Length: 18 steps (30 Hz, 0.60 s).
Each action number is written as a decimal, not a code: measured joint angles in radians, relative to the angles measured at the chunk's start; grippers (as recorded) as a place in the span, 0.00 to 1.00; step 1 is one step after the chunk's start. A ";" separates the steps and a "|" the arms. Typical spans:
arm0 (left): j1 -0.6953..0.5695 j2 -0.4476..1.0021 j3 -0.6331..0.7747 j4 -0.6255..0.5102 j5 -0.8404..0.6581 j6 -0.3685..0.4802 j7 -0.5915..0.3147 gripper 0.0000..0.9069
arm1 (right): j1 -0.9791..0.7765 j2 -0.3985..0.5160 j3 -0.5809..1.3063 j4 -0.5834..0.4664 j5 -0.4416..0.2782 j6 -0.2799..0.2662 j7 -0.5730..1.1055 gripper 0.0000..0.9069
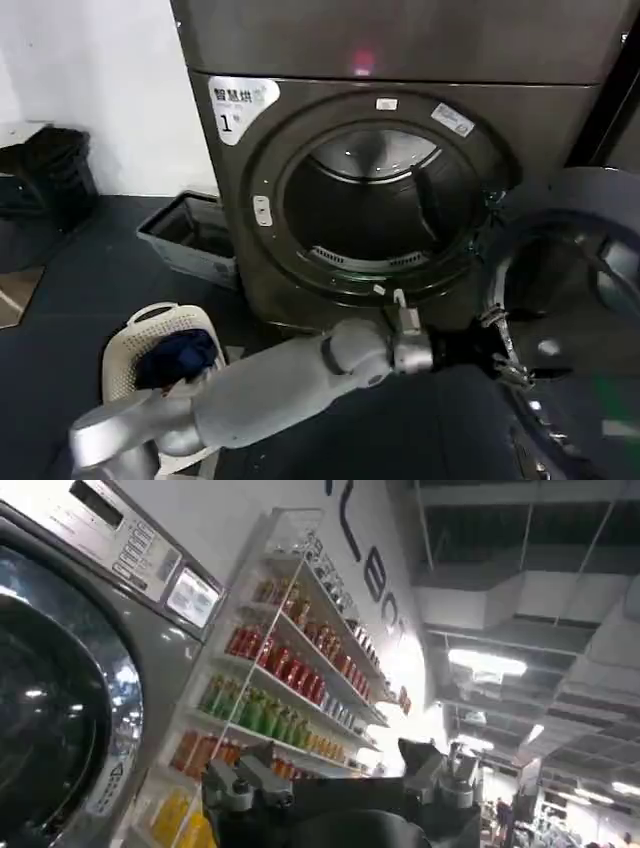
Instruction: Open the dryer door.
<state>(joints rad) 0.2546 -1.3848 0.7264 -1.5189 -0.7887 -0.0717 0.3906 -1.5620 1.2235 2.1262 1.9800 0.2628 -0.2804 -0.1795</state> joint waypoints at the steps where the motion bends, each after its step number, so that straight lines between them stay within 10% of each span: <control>1: -0.002 -0.008 0.001 0.008 0.002 -0.004 -0.007 1.00 | -0.002 0.000 0.002 0.000 0.000 0.000 0.000 1.00; 18: -0.047 -0.129 0.016 0.158 0.029 -0.038 -0.097 1.00 | -0.002 -0.024 0.041 -0.031 0.000 0.006 -0.001 1.00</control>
<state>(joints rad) 0.2073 -1.5137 0.7427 -1.3607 -0.7596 -0.1096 0.2936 -1.5643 1.1997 2.1675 1.9487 0.2626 -0.2742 -0.1803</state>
